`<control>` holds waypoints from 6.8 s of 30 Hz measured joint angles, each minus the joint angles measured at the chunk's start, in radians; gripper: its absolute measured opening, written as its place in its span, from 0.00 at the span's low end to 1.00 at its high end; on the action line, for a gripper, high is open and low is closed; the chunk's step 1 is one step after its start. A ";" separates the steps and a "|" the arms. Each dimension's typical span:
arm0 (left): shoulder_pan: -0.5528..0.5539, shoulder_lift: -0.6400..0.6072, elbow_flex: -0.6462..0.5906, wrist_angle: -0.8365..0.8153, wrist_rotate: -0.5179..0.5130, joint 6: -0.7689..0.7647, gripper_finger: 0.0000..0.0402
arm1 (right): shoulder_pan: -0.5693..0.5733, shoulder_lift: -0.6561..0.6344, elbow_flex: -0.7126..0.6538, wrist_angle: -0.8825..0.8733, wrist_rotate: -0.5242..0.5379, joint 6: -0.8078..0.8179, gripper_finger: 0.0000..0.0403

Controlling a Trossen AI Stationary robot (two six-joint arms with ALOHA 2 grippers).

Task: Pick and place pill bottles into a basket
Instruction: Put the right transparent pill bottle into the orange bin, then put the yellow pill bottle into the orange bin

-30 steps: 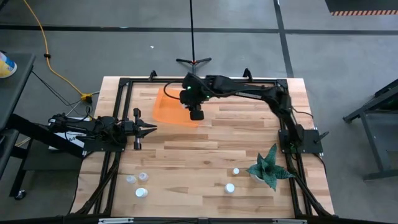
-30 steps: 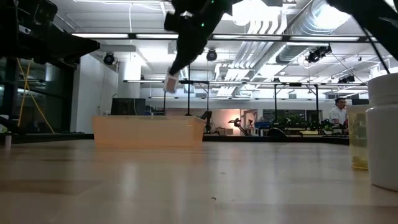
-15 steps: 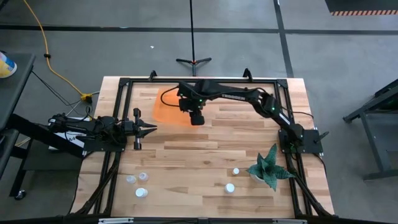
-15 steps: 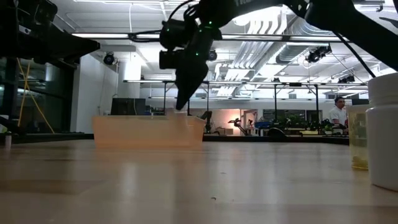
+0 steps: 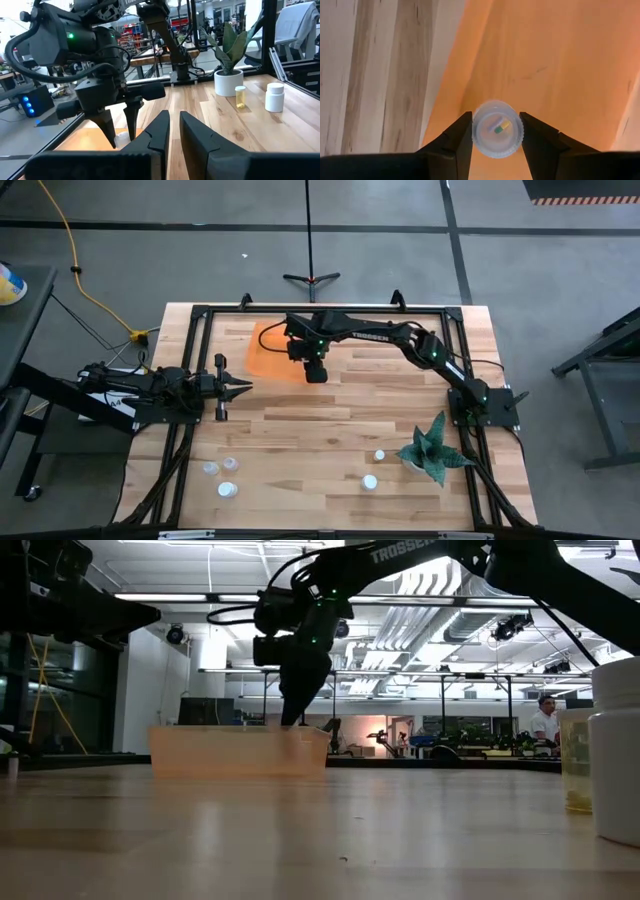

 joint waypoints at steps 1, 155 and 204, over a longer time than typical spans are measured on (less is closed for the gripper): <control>0.000 0.000 0.000 0.000 0.000 0.000 0.20 | 0.000 0.000 0.000 0.002 0.000 0.000 0.35; 0.000 0.000 0.000 -0.018 0.000 -0.001 0.20 | 0.716 -0.224 -0.472 -0.414 0.142 0.853 0.62; 0.000 0.000 0.000 -0.018 0.000 -0.001 0.20 | 0.716 -0.224 -0.524 -0.359 0.098 0.869 0.41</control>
